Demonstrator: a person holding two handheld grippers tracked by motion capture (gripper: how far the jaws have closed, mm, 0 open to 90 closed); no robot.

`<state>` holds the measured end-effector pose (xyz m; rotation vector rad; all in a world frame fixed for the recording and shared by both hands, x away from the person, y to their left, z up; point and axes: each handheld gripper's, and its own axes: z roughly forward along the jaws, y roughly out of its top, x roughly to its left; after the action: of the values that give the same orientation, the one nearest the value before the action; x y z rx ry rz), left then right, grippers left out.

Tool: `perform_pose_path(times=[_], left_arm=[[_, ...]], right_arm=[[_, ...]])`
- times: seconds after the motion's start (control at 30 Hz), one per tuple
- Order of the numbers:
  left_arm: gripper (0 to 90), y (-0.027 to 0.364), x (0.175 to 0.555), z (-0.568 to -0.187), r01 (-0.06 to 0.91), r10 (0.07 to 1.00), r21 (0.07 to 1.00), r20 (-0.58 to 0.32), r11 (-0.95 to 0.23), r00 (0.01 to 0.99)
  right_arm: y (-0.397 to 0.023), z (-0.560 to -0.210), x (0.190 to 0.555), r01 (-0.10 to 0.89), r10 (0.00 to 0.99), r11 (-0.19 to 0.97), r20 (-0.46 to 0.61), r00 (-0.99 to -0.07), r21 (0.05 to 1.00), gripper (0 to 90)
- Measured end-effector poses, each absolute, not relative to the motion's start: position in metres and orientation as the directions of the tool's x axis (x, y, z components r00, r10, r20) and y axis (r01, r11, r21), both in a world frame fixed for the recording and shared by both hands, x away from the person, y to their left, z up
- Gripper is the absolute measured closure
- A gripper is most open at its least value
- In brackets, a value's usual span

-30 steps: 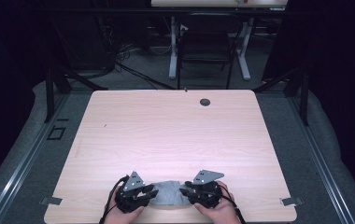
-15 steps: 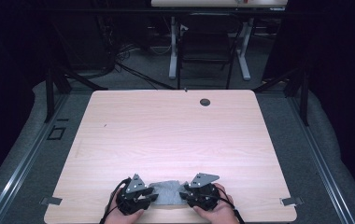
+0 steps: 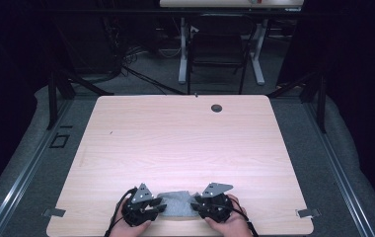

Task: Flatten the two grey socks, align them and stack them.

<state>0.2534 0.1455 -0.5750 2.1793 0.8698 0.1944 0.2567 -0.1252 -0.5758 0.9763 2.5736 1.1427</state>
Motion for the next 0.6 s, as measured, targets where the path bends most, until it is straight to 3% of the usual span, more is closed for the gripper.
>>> perform_pose_path(times=[0.6], left_arm=[[68.2,0.145,0.278,-0.576,0.543,0.669,0.714,-0.141,-0.442,0.73]], right_arm=[[-0.123,-0.573,0.285,0.535,0.638,0.488,0.136,-0.758,0.69,69.9]])
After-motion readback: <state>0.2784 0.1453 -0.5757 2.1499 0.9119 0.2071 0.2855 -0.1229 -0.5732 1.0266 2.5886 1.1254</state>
